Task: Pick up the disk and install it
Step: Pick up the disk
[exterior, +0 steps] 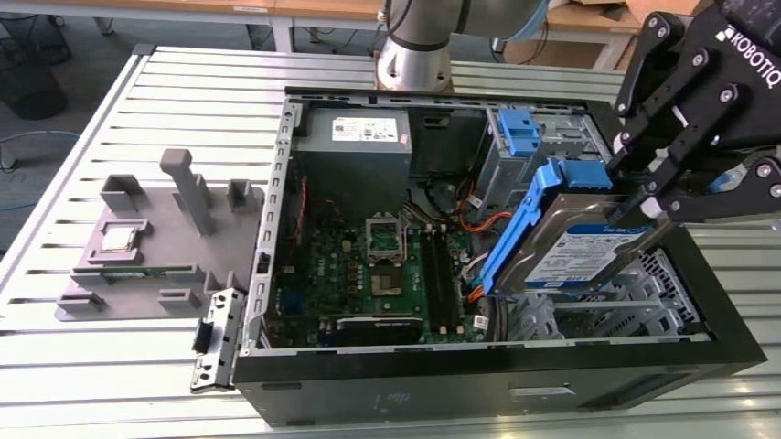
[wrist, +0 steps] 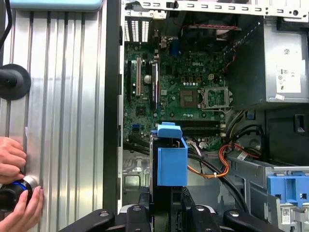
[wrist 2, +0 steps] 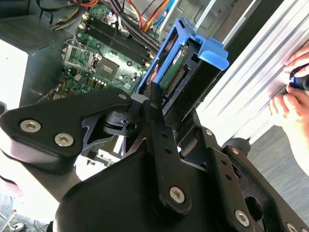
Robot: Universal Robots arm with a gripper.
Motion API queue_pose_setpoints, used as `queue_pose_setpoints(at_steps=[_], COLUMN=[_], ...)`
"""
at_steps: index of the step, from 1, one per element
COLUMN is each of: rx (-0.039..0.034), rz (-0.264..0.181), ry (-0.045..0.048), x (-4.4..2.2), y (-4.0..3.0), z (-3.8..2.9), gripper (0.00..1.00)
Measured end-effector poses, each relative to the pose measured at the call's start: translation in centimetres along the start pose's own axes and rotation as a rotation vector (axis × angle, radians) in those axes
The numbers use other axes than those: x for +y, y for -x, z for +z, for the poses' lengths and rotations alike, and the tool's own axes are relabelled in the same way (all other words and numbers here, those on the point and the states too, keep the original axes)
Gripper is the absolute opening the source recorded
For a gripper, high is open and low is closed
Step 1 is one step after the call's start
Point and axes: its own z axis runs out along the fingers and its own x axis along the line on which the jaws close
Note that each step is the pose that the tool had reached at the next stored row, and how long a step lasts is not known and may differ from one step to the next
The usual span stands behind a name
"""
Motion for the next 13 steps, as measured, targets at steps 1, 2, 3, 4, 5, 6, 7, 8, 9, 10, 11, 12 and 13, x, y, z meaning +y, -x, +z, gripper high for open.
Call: queue_pose_setpoints(at_steps=[1,2,3,4,5,6,7,8,9,10,11,12,13], rx=[0.0,0.0,0.0,0.0,0.0,0.0001,0.0,0.0,0.0001,0.0001,0.0001,0.0001,0.0002], rz=[0.0,0.0,0.0,0.0,0.0,0.0,0.0,0.0,0.0,0.0,0.0,0.0,0.0], ry=[0.0,0.0,0.0,0.0,0.0,0.0,0.0,0.0,0.0,0.0,0.0,0.0,0.0], x=[-0.18,-0.37,-0.55,-0.76,-0.93,-1.12,-1.32,-1.53,-1.75,-1.94,-2.13,-2.33,-2.53], y=[0.0,0.0,0.0,0.01,0.01,0.01,0.01,0.01,0.02,0.02,0.02,0.02,0.03], z=[-0.01,-0.02,-0.03,-0.04,-0.06,-0.07,-0.08,-0.09,-0.11,-0.12,-0.13,-0.14,-0.16], gripper=[0.35,0.35,0.35,0.35,0.35,0.35,0.35,0.35,0.35,0.35,0.35,0.35,0.35])
